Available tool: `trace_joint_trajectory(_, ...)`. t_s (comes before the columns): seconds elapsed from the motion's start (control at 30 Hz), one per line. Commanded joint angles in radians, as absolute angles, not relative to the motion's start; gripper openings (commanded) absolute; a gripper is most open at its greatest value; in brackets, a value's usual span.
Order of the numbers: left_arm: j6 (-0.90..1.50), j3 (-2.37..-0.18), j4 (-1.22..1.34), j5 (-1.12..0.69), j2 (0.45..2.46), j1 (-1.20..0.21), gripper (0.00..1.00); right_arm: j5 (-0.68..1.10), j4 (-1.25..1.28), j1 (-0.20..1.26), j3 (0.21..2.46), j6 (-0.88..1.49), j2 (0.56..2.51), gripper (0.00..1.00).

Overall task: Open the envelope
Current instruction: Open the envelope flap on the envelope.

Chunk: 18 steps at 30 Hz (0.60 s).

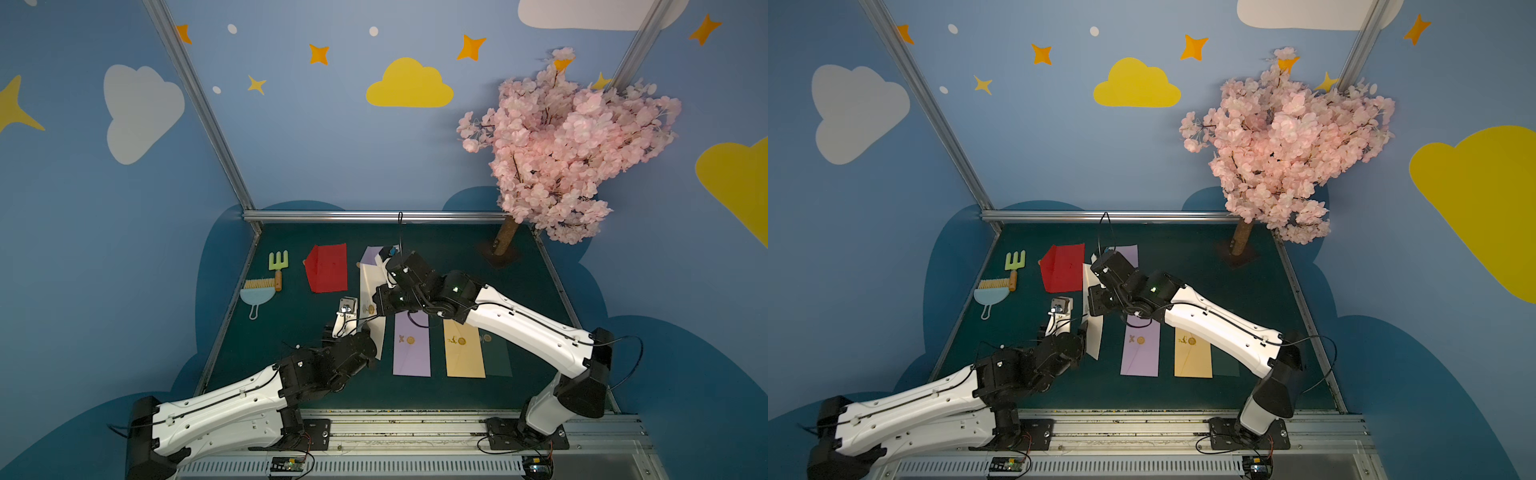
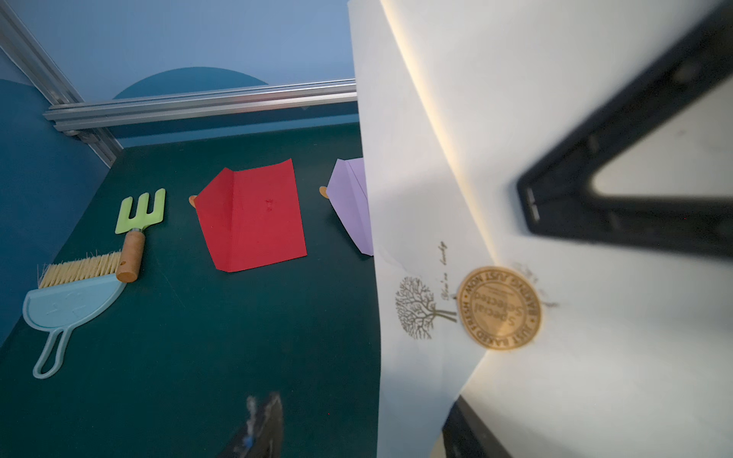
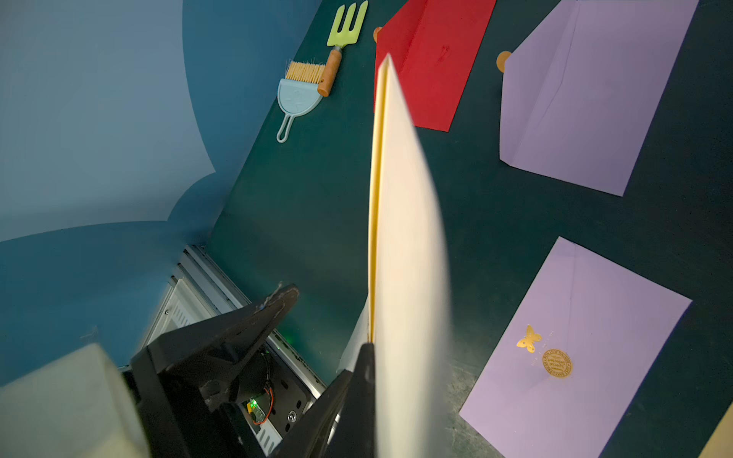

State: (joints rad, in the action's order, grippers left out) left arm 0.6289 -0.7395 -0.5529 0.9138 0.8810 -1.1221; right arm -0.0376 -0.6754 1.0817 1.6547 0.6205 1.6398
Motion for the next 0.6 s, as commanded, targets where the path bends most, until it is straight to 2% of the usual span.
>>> trace_joint_trajectory(0.0, 0.634, -0.766, -0.576, 0.950, 0.861, -1.112, 0.64, -0.026, -0.723, 1.091, 1.671, 0.615, 1.640, 0.00)
trace_joint_trajectory(0.57, 0.621, -0.761, -0.577, 0.938, 0.839, -1.088, 0.65, 0.008, -0.718, 1.098, 1.671, 0.613, 1.649, 0.00)
